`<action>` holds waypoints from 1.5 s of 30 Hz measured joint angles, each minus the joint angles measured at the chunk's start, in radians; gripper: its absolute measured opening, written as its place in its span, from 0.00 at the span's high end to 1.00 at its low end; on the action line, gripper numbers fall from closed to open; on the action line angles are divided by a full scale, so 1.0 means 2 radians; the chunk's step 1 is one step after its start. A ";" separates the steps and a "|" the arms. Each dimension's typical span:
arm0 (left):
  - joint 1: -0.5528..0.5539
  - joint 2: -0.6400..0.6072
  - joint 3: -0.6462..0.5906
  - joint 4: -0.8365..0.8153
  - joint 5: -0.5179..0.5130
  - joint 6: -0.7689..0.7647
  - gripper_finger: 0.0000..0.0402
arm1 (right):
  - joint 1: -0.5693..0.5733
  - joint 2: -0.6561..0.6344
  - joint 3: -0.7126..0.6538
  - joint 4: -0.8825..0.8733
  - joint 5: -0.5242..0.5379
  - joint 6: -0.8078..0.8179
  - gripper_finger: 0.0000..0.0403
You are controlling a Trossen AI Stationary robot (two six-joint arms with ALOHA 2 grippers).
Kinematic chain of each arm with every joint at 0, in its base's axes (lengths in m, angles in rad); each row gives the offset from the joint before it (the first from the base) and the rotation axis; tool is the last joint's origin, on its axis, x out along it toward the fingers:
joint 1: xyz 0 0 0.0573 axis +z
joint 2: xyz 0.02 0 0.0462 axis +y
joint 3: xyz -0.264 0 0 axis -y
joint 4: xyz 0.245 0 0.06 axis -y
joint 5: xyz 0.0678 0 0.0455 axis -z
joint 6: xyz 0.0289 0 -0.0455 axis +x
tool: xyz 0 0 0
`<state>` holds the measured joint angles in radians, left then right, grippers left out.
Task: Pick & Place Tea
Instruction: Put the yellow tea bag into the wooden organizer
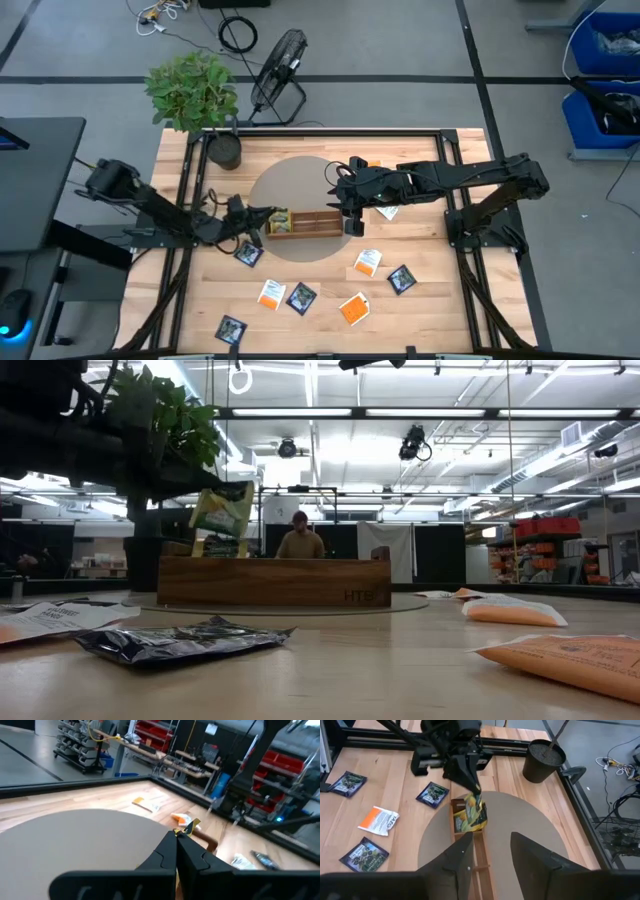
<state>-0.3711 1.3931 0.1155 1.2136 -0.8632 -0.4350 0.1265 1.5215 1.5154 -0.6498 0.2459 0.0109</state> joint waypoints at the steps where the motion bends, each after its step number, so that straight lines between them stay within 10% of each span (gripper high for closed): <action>1: -0.002 0.013 0.006 0.000 -0.004 0.000 1.00 | 0.000 0.000 0.000 0.000 0.000 0.000 0.65; 14: -0.045 0.076 0.015 0.028 -0.091 0.006 1.00 | 0.001 0.000 0.000 -0.006 0.000 0.000 0.65; 45: -0.051 0.076 0.012 0.024 -0.094 0.000 1.00 | 0.002 0.000 0.000 -0.004 0.000 0.003 0.65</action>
<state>-0.4721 1.5448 0.1402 1.2608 -1.0504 -0.4347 0.1295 1.5215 1.5154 -0.6575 0.2451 0.0177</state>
